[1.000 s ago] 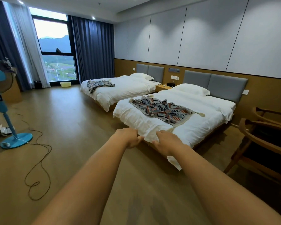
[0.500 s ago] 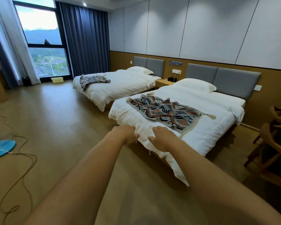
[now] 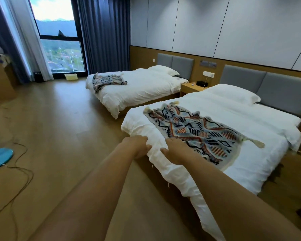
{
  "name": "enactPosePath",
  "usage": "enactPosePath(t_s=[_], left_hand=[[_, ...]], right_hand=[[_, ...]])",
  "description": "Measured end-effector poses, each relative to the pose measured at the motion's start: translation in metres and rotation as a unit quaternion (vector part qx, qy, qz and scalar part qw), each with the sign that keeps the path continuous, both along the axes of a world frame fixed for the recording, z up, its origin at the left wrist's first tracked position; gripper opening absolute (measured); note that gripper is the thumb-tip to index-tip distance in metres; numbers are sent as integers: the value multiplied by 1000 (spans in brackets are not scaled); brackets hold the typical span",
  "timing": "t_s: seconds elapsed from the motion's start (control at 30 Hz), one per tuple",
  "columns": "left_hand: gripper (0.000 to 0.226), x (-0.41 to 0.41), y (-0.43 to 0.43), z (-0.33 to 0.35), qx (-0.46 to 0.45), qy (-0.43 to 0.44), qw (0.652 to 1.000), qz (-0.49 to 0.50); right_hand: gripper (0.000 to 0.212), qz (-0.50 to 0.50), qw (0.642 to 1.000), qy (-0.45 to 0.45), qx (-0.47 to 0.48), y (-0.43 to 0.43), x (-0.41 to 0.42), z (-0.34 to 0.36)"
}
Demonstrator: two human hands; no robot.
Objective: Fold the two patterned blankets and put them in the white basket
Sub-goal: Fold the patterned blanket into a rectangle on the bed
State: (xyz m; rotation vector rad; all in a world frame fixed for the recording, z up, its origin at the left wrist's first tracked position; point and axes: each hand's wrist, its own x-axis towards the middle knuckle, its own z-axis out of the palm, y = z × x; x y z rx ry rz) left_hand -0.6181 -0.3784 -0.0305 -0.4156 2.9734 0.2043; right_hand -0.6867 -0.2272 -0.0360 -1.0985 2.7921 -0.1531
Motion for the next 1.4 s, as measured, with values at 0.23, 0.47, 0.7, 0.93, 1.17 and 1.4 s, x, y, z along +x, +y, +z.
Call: enactPosePath(t_s=[0.23, 0.47, 0.7, 0.93, 1.17, 1.4], left_hand=[[49, -117, -111, -16, -44, -23, 999, -20], [50, -242, -224, -5, -69, -11, 996, -60], [48, -358, -301, -16, -43, -10, 995, -93], [39, -502, -383, -20, -71, -7, 989, -128], [47, -649, -451, -11, -65, -25, 982, -175], [50, -777, -525, -28, -62, -22, 968, -244]], right_hand=[[52, -7, 1000, -1, 13, -113, -110, -23], [54, -46, 999, -15, 8, -224, -220, -23], [50, -74, 997, -26, 17, -310, -333, -39], [45, -89, 995, -33, -36, -401, -485, -52], [47, -134, 990, -48, 9, -470, -625, -61], [49, -201, 977, -45, 47, -539, -735, -79]])
